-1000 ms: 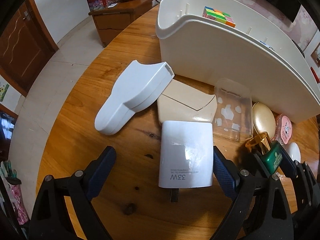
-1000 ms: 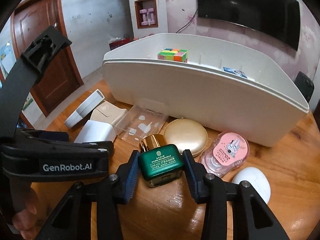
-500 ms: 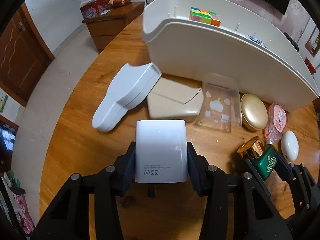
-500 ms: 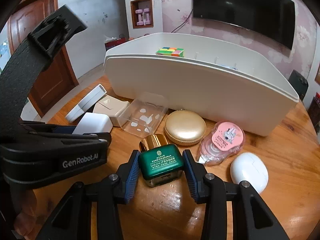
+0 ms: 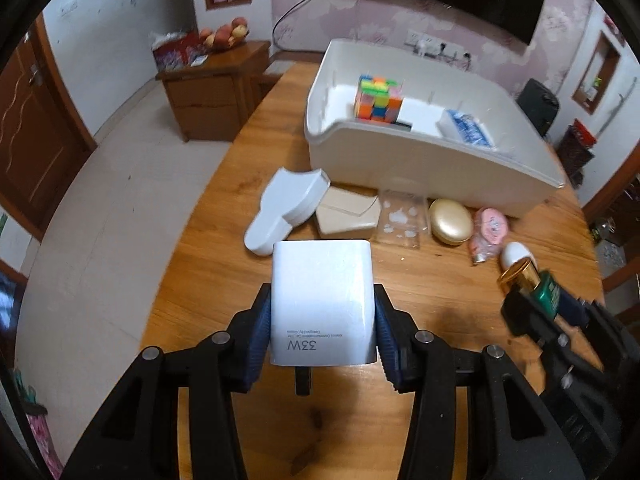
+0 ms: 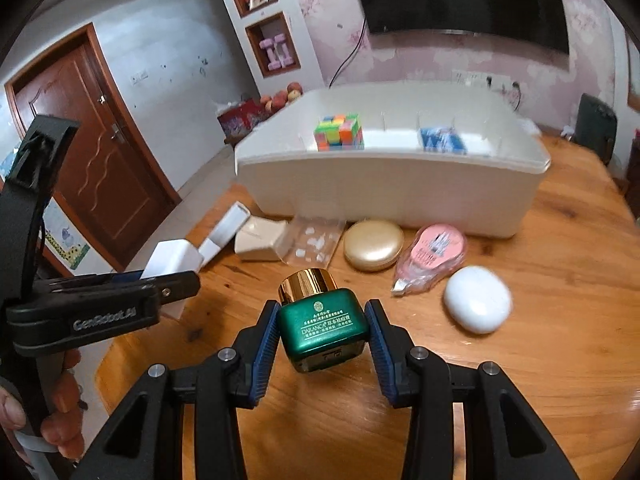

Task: Organize rigid objects
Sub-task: 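Lift the white charger and green jar over the white bin with both tools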

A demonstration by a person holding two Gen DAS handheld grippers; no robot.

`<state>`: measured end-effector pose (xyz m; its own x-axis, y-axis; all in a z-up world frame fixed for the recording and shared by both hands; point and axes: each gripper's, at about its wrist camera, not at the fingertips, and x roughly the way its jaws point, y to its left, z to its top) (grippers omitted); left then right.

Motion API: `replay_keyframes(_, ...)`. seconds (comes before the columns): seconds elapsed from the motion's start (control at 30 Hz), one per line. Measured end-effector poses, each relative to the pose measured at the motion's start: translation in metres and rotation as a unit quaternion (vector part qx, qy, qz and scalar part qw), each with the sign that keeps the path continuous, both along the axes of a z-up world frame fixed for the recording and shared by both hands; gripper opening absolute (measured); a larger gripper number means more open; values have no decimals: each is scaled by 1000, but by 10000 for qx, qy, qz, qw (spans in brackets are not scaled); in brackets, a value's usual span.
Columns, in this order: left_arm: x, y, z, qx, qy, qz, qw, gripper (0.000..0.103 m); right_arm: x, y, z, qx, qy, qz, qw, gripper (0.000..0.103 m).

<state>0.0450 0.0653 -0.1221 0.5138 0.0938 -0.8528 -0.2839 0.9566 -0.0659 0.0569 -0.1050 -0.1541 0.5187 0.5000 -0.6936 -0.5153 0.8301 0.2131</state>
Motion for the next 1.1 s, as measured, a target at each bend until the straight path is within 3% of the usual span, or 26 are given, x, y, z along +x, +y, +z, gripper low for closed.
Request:
replay_keyframes(0.3,0,22,79,4,-274,-401,9988,50,-1,-13,88,-240,-651,-253,9973,43)
replay_keyframes(0.57,50,8,159,240,-659,-765,9946,50,44,-11,189,-451,-1283,-489,9895,43)
replay_keyframes(0.7,90,0,179,326,-729,-803,9936,50,79,-10,232,-439,-1450,-773,9854,43)
replay_keyframes(0.8,123,-4,174,199,-595,-831,9946,50,116,-4,249,-476,-1380,-994,9843,43)
replay_keyframes(0.9,168,-11,152,202,-372,-861,9954,50,146,-1,247,-637,-1291,-1187,9824,43)
replay_keyframes(1.0,205,-17,119,127,-88,-857,9962,50,181,6,224,-906,-1119,-1394,9797,43)
replay_keyframes(1.1,236,-24,78,49,273,-885,9957,50,215,5,182,-1011,-649,-1484,9816,43)
